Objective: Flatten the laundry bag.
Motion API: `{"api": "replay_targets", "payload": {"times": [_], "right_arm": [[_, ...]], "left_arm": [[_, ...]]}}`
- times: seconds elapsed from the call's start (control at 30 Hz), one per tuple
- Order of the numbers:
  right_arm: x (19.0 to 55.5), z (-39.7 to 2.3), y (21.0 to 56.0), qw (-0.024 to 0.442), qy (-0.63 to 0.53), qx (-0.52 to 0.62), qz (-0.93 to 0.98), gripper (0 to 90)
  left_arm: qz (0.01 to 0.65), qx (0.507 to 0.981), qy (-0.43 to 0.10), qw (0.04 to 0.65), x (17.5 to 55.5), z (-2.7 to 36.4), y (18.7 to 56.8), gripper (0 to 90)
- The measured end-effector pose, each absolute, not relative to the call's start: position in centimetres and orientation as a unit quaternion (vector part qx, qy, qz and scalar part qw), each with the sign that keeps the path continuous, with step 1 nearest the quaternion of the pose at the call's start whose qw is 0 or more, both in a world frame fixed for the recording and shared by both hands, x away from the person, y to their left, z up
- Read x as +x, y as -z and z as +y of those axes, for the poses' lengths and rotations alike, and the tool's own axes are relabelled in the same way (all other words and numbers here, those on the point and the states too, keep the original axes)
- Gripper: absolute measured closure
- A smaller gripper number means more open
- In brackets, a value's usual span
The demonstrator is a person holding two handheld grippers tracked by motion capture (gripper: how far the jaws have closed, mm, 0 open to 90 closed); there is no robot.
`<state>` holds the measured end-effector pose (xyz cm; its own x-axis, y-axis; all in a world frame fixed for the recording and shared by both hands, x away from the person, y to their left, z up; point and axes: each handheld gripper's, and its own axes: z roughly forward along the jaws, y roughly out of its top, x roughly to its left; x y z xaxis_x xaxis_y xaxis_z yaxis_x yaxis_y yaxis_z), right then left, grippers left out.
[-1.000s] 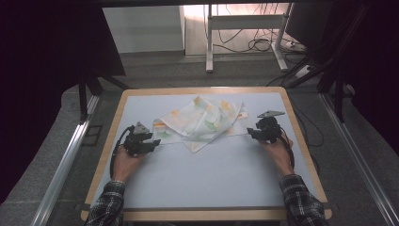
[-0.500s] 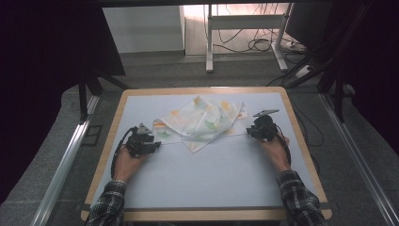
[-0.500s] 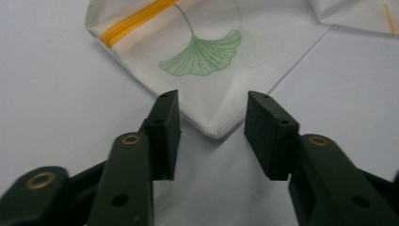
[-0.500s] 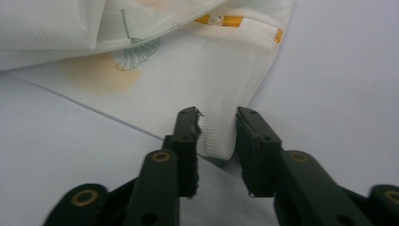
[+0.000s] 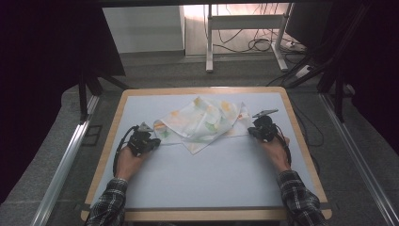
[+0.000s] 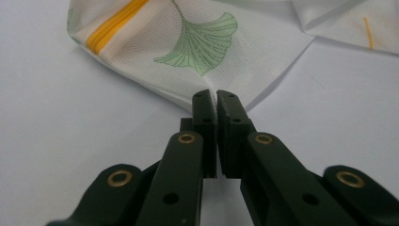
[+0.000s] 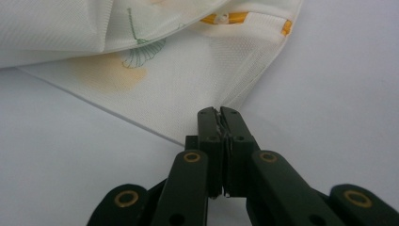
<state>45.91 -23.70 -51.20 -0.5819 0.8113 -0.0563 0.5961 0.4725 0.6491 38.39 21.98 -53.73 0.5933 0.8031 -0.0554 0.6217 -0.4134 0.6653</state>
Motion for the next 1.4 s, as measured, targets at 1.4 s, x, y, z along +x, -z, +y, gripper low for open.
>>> {"api": "replay_targets", "payload": {"times": [1.4], "right_arm": [[37.4, -24.7, 48.8, 0.162, -0.282, 0.358, 0.875, 86.8]], "left_arm": [[0.371, 0.861, -0.150, 0.313, 31.7, 21.5, 51.7, 85.8]]}}
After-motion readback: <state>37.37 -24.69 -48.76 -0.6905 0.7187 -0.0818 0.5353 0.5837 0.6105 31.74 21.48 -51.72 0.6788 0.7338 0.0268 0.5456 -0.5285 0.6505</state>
